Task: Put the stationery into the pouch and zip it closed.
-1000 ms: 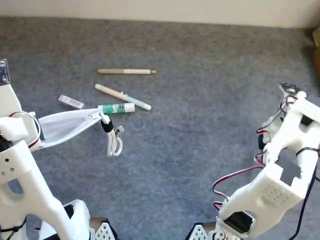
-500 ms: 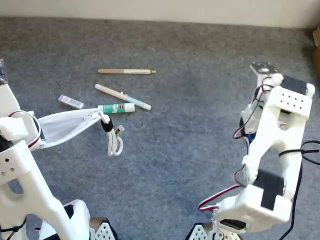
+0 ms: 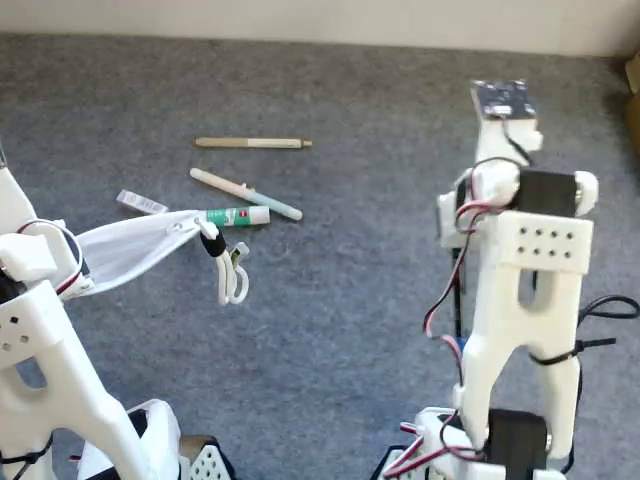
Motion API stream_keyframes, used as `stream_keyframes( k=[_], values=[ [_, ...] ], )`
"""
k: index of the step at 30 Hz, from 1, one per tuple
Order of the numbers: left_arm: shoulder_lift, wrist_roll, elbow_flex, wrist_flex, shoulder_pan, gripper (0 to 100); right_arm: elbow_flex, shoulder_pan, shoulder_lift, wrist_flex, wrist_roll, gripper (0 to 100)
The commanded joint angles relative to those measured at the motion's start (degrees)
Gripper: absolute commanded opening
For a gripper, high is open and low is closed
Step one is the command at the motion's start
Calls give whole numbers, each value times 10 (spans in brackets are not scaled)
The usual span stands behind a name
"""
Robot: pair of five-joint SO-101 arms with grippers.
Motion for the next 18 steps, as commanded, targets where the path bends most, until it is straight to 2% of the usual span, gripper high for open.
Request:
stream_keyframes(
  k=[1, 9, 18],
  values=[
    [7, 9, -3, 0, 12, 7, -24, -44, -55, -2, -38, 5],
    [7, 10, 1, 1, 12, 7, -19, -113, -151, -98, -122, 5],
    [7, 10, 1, 1, 12, 7, -20, -196, -171, -109, -200, 5]
  ],
)
